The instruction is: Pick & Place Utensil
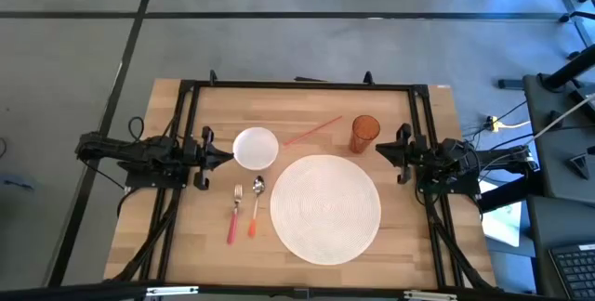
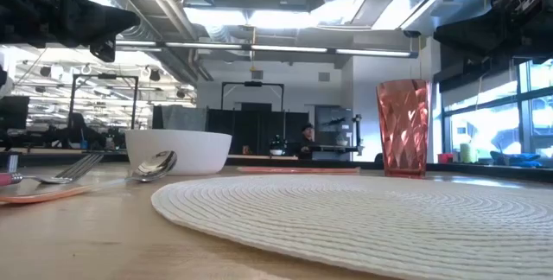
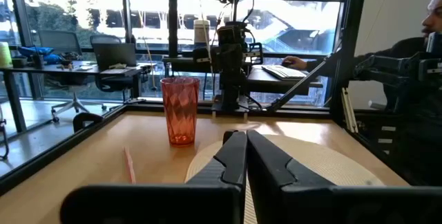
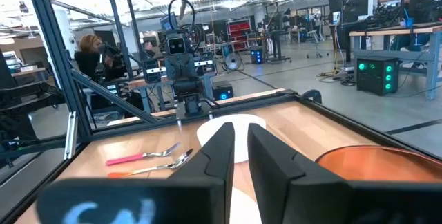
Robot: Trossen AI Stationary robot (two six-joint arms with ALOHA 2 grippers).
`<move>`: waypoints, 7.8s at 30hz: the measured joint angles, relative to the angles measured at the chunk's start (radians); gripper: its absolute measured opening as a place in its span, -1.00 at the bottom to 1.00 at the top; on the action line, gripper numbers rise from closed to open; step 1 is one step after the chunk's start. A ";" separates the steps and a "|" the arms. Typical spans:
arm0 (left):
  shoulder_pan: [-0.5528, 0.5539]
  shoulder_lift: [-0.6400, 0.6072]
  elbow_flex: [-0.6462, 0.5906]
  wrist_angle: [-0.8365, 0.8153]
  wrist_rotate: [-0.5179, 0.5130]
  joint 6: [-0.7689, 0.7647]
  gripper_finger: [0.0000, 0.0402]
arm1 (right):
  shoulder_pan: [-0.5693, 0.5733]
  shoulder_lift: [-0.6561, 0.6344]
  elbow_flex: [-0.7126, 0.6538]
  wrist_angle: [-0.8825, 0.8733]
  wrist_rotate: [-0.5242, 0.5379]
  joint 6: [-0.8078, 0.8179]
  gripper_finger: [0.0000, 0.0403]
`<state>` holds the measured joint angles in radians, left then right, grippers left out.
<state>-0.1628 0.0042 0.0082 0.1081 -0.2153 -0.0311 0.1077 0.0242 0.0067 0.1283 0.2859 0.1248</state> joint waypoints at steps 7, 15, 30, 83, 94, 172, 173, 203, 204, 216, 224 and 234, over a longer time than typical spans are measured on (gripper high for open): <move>0.000 0.000 0.000 0.000 0.000 0.000 -0.98 | 0.000 0.000 0.000 0.000 0.000 0.002 -0.78; 0.000 0.000 0.000 0.000 0.000 0.000 -0.98 | 0.000 0.000 0.000 0.000 0.000 -0.001 -0.78; 0.000 0.000 0.000 0.000 0.000 0.000 -0.98 | 0.000 0.000 0.000 0.000 0.000 0.000 -0.78; 0.000 0.000 0.000 0.000 0.000 0.000 -0.98 | 0.000 0.000 0.000 0.000 0.000 0.001 -0.78; 0.000 0.000 0.000 0.015 -0.015 0.023 -0.98 | 0.000 0.000 0.000 0.000 0.000 0.001 -0.78; 0.250 1.781 1.186 -0.912 0.129 -0.571 0.14 | 0.000 0.000 0.000 -0.037 0.001 -0.047 -0.78; 0.250 1.781 1.186 -0.913 0.128 -0.573 0.07 | 0.000 0.000 0.000 -0.037 0.001 -0.047 -0.78; 0.053 1.820 1.572 -1.053 0.083 -0.438 -0.98 | 0.000 0.000 0.000 -0.060 0.001 -0.051 -0.78; 0.037 1.841 1.599 -1.055 0.090 -0.430 -0.98 | 0.000 0.000 0.000 -0.060 0.001 -0.051 -0.78; -0.071 2.221 2.065 -1.154 0.174 -0.281 -0.98 | 0.000 0.000 0.000 -0.060 0.010 -0.052 -0.78; -0.112 2.429 2.351 -1.244 0.211 -0.235 -0.98 | 0.000 0.000 0.000 -0.066 0.009 -0.040 -0.78; -0.157 2.456 2.338 -1.218 0.160 -0.269 -0.99 | 0.000 0.000 0.000 -0.065 0.039 -0.054 -0.78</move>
<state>-0.3200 2.4599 2.3463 -1.1100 -0.0549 -0.3005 0.1074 0.0242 0.0071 0.0638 0.3245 0.0704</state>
